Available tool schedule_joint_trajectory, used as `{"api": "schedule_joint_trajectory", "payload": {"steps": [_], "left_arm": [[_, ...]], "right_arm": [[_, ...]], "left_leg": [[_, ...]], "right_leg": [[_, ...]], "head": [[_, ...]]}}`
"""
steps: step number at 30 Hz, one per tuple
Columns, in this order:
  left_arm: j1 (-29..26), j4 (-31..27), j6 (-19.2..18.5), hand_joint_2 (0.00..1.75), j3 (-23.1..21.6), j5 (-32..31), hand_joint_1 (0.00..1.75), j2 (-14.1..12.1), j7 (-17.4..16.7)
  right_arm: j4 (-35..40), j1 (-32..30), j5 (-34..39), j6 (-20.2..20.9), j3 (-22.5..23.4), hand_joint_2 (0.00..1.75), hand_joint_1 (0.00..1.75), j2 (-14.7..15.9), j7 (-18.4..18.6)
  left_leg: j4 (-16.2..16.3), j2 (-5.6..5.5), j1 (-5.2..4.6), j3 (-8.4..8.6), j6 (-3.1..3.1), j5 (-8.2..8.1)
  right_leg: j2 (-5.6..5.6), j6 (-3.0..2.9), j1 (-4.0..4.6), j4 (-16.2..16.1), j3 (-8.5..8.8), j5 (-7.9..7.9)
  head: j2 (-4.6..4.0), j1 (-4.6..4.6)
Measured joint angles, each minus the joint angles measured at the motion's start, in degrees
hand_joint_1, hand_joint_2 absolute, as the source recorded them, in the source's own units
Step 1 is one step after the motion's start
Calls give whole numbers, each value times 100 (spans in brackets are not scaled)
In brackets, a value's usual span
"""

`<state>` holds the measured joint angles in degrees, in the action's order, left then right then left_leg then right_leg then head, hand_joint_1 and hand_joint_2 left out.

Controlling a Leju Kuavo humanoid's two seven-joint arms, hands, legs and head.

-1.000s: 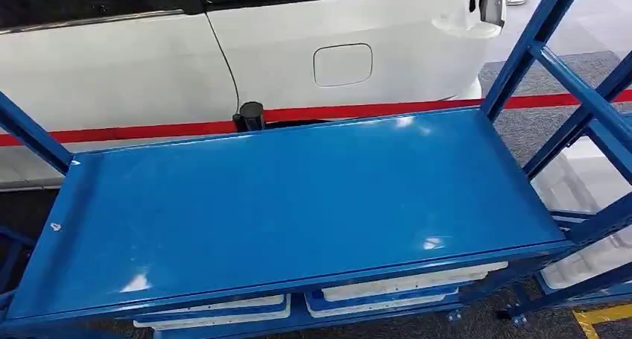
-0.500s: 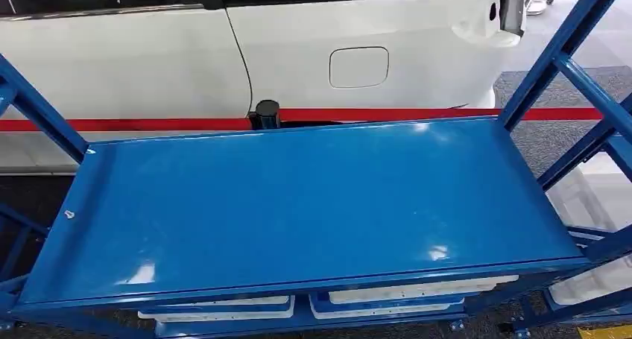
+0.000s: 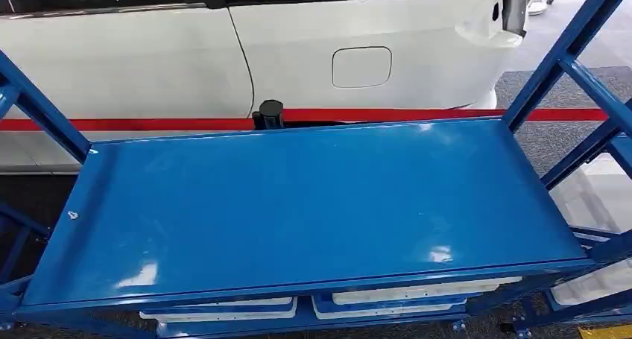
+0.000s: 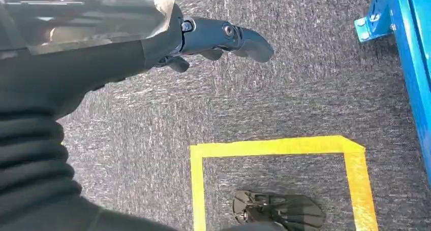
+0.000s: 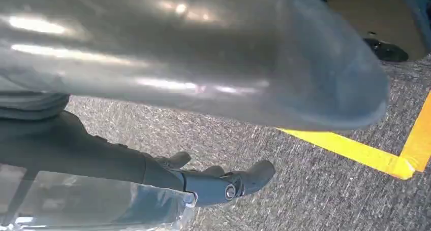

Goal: Take the parts from the cabinet and place them on the table.

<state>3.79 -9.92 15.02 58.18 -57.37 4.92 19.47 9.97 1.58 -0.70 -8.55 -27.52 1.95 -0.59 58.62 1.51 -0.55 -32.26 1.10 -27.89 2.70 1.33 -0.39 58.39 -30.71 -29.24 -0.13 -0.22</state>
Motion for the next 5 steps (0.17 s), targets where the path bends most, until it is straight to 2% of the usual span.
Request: {"api": "schedule_joint_trajectory", "payload": {"steps": [5], "left_arm": [[-13,-7,-88,175,-79,99,0,-7,-70]], "right_arm": [[7,-11,83,42,85,175,0,-2,-48]], "left_leg": [[0,-1,3,8,0,0]], "right_leg": [[0,13,2,0,2,-8]], "head": [[0,-2]]}}
